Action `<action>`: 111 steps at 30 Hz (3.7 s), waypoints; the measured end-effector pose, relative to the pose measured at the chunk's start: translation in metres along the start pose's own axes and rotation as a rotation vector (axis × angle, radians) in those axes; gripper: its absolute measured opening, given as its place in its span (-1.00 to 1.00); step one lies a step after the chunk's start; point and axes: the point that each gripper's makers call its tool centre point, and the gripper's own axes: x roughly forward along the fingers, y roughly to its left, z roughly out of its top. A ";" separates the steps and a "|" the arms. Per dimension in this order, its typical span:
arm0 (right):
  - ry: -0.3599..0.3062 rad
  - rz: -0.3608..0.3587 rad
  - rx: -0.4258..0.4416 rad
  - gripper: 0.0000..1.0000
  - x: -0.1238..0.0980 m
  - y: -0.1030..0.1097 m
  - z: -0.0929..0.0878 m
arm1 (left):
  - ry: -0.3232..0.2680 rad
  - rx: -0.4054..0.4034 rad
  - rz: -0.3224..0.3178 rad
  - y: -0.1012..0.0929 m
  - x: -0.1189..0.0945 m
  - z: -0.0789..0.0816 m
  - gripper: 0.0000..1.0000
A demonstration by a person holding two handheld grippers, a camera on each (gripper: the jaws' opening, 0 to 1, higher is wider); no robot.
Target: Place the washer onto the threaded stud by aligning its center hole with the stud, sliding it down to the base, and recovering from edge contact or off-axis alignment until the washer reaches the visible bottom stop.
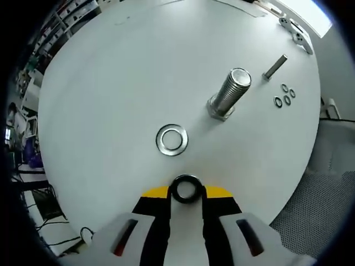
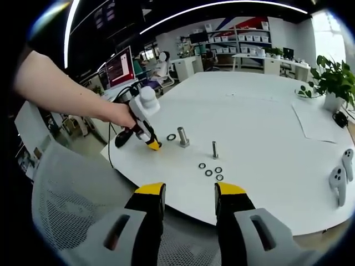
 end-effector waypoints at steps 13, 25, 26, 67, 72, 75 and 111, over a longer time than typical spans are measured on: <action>0.004 0.000 -0.002 -0.24 0.001 0.000 -0.001 | -0.037 0.020 -0.047 -0.005 -0.008 0.004 -0.63; 0.003 0.001 -0.001 -0.24 0.000 0.000 -0.001 | -0.089 0.076 -0.047 -0.008 -0.027 0.025 -0.63; 0.003 0.001 -0.002 -0.24 0.000 0.000 -0.001 | -0.098 0.093 -0.045 -0.009 -0.031 0.029 -0.63; -0.012 -0.007 0.011 -0.24 -0.001 -0.002 0.002 | -0.149 0.301 -0.089 -0.044 -0.053 0.105 -0.63; -0.013 -0.010 0.013 -0.24 0.000 -0.003 0.002 | -0.138 0.318 -0.077 -0.041 -0.049 0.105 -0.63; -0.013 -0.011 0.014 -0.24 0.000 -0.003 0.002 | -0.133 0.323 -0.076 -0.041 -0.048 0.104 -0.63; -0.001 -0.036 0.021 -0.24 -0.001 -0.008 -0.001 | -0.093 0.309 -0.061 -0.039 -0.002 0.097 -0.62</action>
